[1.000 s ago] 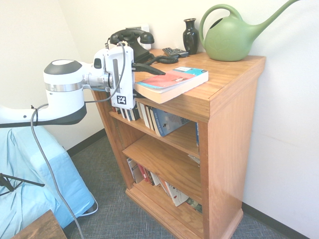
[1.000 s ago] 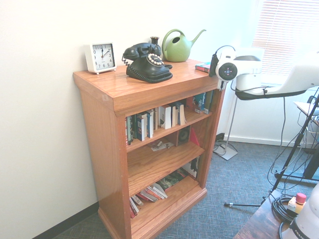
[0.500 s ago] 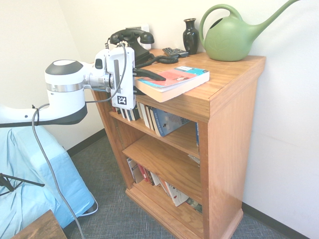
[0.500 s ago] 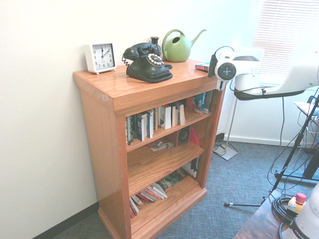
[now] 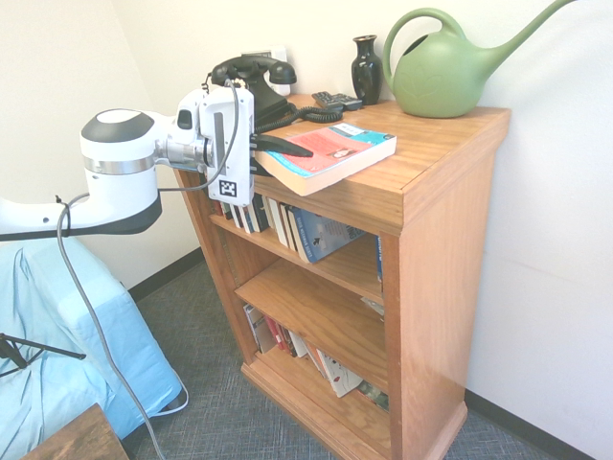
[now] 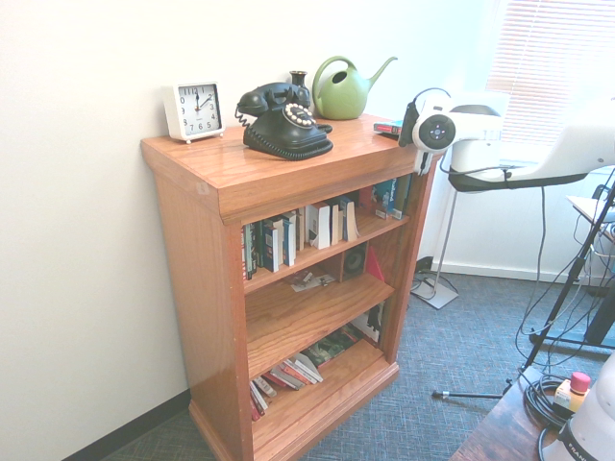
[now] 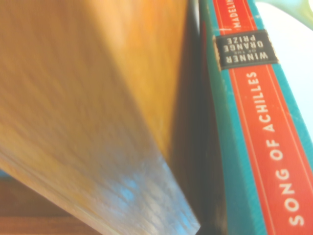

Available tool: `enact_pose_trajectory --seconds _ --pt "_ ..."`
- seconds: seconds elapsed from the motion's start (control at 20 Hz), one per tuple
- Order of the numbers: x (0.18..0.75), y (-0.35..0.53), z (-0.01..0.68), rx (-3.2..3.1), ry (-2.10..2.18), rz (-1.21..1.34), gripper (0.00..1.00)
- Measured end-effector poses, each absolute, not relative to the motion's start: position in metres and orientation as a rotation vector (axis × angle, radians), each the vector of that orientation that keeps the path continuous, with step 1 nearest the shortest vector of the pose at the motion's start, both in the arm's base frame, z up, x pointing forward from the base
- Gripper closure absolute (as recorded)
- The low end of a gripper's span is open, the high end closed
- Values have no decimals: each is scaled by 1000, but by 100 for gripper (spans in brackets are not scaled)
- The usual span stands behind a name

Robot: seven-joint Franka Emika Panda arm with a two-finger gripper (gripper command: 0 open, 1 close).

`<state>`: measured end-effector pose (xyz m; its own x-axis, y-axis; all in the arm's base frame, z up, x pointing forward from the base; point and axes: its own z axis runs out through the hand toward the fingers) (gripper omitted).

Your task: Organize the shelf

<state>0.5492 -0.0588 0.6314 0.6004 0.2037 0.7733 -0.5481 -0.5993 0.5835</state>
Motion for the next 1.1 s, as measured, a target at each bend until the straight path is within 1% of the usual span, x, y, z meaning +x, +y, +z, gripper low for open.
enact_pose_trajectory --seconds 0.15,0.35,0.55,0.7,0.9,1.1 --pt "530 -60 656 1972 -337 1107 100" --pt "487 -74 682 2028 -446 1127 100" --pt "430 -93 700 2116 -607 1165 100" --pt "381 -90 706 2184 -695 1235 100" --pt "333 -81 690 2272 -785 1289 100" --pt "321 -80 645 2378 -866 1261 100"
